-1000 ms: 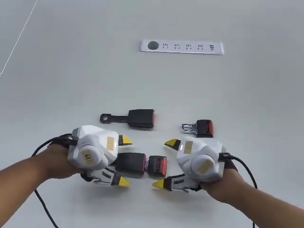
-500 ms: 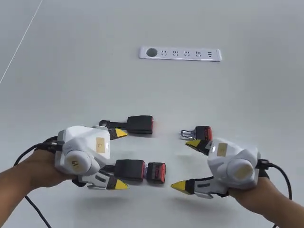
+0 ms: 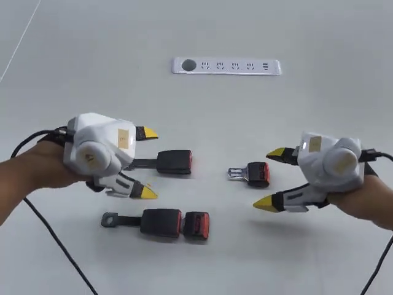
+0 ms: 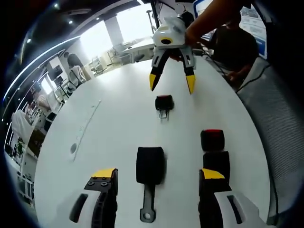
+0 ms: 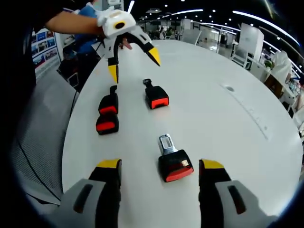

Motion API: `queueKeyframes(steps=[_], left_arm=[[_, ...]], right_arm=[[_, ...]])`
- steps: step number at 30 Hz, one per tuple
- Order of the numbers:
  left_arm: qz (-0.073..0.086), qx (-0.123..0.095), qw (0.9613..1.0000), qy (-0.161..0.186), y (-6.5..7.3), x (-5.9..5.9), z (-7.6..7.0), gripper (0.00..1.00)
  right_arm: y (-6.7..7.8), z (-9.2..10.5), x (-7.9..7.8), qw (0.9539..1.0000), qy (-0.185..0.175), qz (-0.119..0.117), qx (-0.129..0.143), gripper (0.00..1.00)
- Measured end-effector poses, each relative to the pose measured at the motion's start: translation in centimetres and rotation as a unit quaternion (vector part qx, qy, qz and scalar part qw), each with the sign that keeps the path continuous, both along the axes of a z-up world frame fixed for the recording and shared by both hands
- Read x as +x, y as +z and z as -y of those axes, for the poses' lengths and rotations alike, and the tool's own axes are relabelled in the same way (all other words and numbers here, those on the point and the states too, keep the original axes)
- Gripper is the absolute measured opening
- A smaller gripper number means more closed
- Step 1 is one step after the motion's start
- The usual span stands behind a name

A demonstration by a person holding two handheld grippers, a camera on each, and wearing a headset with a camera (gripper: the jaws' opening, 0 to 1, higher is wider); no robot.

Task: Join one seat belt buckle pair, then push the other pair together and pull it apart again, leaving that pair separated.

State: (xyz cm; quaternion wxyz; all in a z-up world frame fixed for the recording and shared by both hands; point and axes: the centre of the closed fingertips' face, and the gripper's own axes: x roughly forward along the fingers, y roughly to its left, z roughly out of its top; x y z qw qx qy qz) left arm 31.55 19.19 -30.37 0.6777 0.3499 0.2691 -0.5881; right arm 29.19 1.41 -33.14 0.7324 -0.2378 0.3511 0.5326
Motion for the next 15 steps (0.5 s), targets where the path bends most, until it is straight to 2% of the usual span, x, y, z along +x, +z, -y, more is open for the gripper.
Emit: queueKeyframes(steps=[2, 5, 7, 9, 11, 14, 15], left_arm=[[-0.002, 0.004, 1.0000, -0.002, -0.6, 0.6, 0.3, 0.71], [-0.021, 0.003, 0.9998, 0.004, -1.7, 1.4, 1.0, 0.69], [-0.023, 0.013, 0.9997, -0.001, -2.5, 1.7, 1.2, 0.68], [-0.030, 0.019, 0.9993, -0.007, -3.2, 1.8, 1.3, 0.67], [-0.034, 0.030, 0.9989, -0.014, -4.1, 1.9, 1.3, 0.67], [-0.050, 0.037, 0.9980, -0.014, -5.3, 1.9, 1.1, 0.65], [-0.049, 0.043, 0.9978, -0.015, -5.7, 1.9, 1.0, 0.63]], right_arm=[[-0.1, 0.0, 0.3, 1.0000, 0.004, -0.006, -0.004, 0.67], [-0.5, 0.1, 0.8, 0.9997, 0.015, -0.014, -0.012, 0.64], [-1.0, 0.1, 0.9, 0.9993, 0.022, -0.026, -0.018, 0.64], [-1.6, 0.3, 0.8, 0.9985, 0.030, -0.038, -0.026, 0.64], [-2.0, 0.5, 0.9, 0.9979, 0.037, -0.040, -0.035, 0.64], [-2.3, 0.4, 1.0, 0.9971, 0.041, -0.054, -0.033, 0.59], [-2.5, 0.4, 1.0, 0.9969, 0.043, -0.057, -0.033, 0.57]])
